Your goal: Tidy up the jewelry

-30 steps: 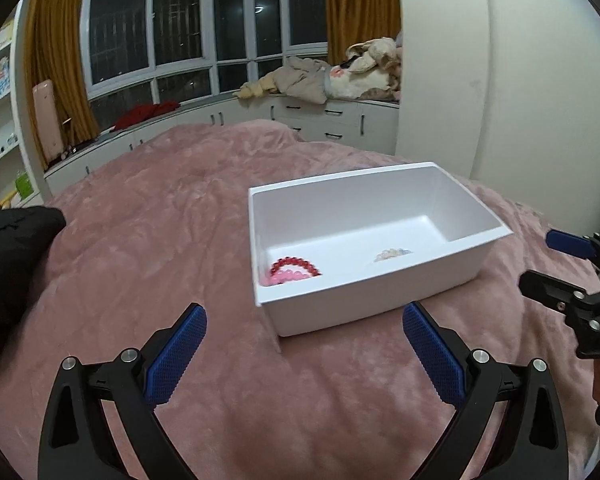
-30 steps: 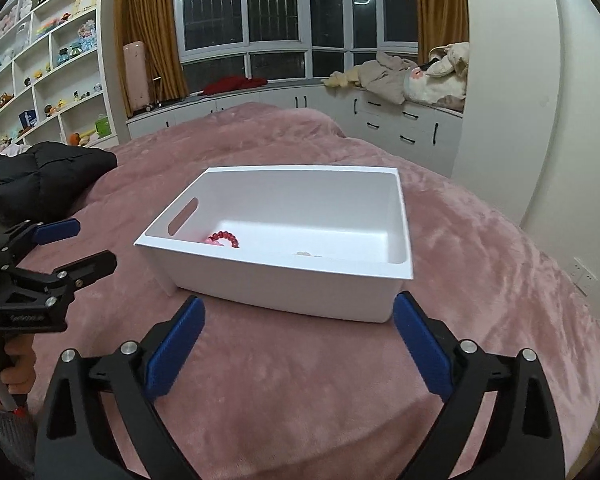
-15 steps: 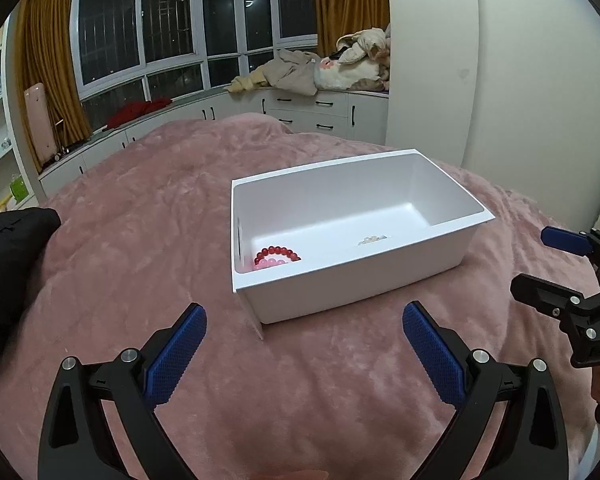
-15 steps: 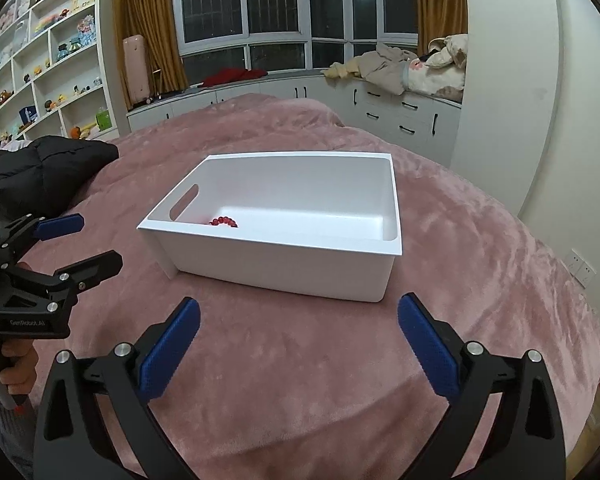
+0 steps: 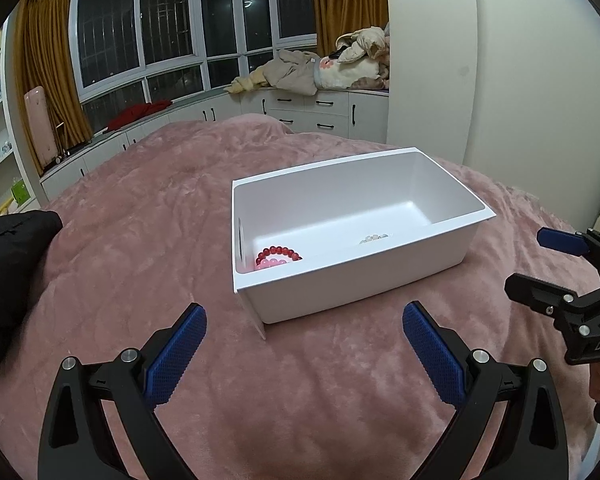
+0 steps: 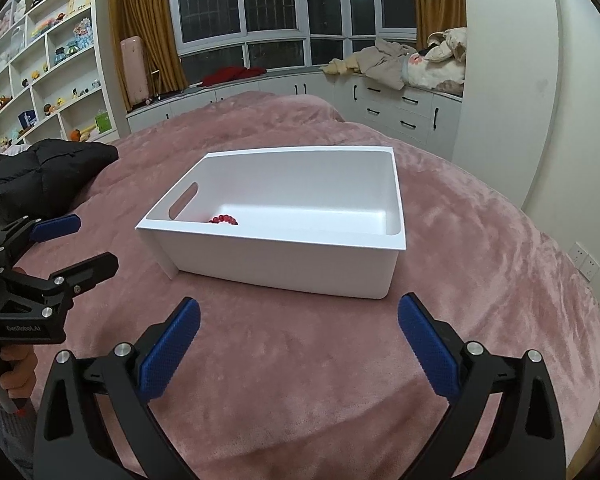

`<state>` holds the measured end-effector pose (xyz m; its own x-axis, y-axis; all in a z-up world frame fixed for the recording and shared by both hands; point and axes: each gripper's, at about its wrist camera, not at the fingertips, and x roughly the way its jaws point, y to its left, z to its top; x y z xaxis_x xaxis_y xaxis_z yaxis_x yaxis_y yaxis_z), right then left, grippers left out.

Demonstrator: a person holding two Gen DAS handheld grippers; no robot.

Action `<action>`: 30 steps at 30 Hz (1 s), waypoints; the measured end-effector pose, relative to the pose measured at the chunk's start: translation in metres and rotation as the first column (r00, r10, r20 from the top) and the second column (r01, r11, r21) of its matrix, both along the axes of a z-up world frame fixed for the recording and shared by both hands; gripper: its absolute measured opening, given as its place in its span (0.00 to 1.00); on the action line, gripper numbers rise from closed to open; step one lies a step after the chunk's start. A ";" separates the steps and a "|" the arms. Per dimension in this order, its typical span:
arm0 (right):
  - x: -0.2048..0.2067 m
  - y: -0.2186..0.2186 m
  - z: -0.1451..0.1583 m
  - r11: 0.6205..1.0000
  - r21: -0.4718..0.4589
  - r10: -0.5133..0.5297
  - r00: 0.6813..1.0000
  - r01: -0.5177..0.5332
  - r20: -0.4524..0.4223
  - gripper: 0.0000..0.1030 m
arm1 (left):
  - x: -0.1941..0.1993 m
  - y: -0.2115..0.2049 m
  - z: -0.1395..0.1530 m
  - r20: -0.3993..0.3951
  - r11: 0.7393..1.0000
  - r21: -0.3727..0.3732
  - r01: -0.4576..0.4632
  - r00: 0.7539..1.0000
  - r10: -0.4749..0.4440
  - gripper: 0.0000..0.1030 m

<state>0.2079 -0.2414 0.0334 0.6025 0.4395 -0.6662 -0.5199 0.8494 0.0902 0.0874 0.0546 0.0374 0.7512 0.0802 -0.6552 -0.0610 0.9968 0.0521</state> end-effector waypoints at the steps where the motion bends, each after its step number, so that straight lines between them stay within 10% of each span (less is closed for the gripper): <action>1: 0.000 0.000 0.000 1.000 0.002 0.003 1.000 -0.003 -0.004 0.95 | 0.000 0.001 0.000 0.000 1.000 -0.002 0.000 1.000 0.000 0.96; 30: 0.000 0.011 -0.012 1.000 -0.029 0.004 1.000 -0.004 -0.006 0.95 | 0.002 0.003 -0.004 -0.019 1.000 -0.001 0.023 1.000 -0.023 0.96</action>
